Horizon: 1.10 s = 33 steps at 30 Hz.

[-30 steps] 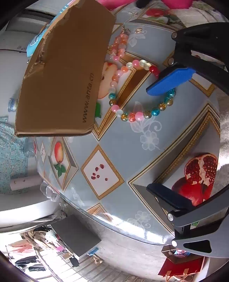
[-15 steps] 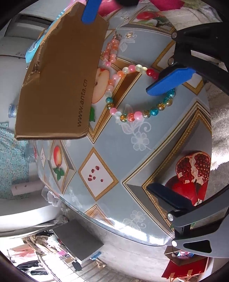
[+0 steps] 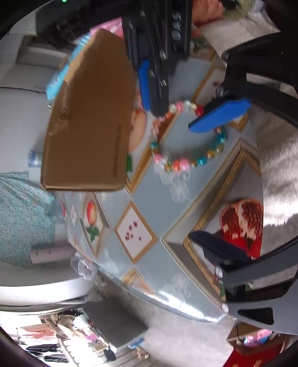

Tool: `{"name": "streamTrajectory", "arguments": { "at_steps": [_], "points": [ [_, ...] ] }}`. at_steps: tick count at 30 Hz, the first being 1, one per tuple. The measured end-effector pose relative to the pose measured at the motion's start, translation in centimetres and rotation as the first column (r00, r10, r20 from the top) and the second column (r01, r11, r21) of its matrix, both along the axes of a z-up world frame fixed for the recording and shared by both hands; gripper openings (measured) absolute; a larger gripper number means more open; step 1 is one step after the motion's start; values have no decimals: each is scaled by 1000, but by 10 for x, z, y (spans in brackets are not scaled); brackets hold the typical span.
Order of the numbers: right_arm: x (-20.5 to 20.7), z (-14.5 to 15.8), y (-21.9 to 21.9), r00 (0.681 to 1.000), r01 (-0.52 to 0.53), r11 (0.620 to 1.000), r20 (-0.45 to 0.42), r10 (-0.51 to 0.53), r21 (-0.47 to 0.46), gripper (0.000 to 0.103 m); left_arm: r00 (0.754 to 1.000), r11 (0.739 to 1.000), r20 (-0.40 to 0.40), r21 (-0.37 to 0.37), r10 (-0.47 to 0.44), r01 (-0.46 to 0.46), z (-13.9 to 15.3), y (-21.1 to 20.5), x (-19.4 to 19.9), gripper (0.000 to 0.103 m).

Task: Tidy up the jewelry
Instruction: 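Move both tools to the multicolour beaded bracelet and close on it, then lift the beaded bracelet with both tools and carry it over the box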

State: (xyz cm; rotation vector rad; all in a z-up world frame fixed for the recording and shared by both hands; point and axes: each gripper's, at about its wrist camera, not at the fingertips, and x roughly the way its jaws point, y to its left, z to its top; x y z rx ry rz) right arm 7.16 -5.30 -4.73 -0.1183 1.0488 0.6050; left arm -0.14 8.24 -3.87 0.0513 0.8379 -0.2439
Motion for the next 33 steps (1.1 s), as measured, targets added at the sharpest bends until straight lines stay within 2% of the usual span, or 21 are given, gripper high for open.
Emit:
{"name": "streamTrajectory", "arguments": {
  "at_steps": [5,12,16,22,25,33],
  "points": [
    [1,-9,5,1000,-6,1000,-21,5,-19,12,1000,1000,-13,-19,-20,20,-1,-5,5,46],
    [-3,-9,1,999,-18,1000,-33,17,-14,8,999,999,-8,-38,-31,31,-4,-8,13,31],
    [-5,-9,-5,999,-15,1000,-48,15,0,8,999,999,-24,-48,-21,20,-3,-7,16,12],
    [-8,-6,-16,998,-12,1000,-67,12,4,8,998,998,-64,-66,-1,-3,-2,-5,15,10],
    [-7,-5,-15,998,-26,1000,-52,25,-11,11,998,998,-66,-62,6,-11,-3,-6,16,11],
    [-6,-5,-7,999,-40,999,-33,39,-24,11,997,999,-76,-52,13,-17,-2,-9,25,11]
  ]
}}
